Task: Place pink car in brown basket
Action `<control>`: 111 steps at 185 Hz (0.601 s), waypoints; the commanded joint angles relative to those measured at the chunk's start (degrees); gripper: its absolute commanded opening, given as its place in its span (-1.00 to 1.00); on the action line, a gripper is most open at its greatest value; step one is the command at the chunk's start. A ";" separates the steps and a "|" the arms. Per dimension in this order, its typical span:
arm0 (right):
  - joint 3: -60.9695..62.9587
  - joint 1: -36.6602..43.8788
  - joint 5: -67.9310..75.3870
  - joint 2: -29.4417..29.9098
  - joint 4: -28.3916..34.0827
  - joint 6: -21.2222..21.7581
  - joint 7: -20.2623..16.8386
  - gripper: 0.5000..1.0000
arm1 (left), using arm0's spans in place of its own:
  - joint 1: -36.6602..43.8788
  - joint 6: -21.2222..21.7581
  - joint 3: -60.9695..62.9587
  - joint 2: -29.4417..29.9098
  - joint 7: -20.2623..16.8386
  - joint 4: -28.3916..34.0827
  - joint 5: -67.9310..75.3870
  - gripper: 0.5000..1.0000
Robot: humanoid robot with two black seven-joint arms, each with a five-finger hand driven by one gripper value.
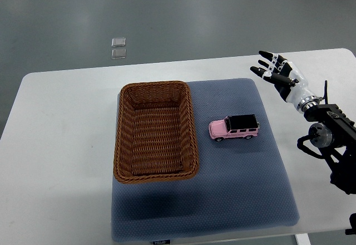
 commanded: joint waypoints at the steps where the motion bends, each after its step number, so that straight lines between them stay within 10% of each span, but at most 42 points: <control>1: 0.09 0.06 0.00 -0.11 0.00 -0.04 0.01 0.65 | -0.01 0.01 0.00 0.00 0.00 0.00 0.00 1.00; 111: 0.27 0.68 0.00 -0.90 0.00 0.57 0.01 0.65 | 0.07 0.09 -0.18 0.00 -0.35 0.00 -0.09 1.00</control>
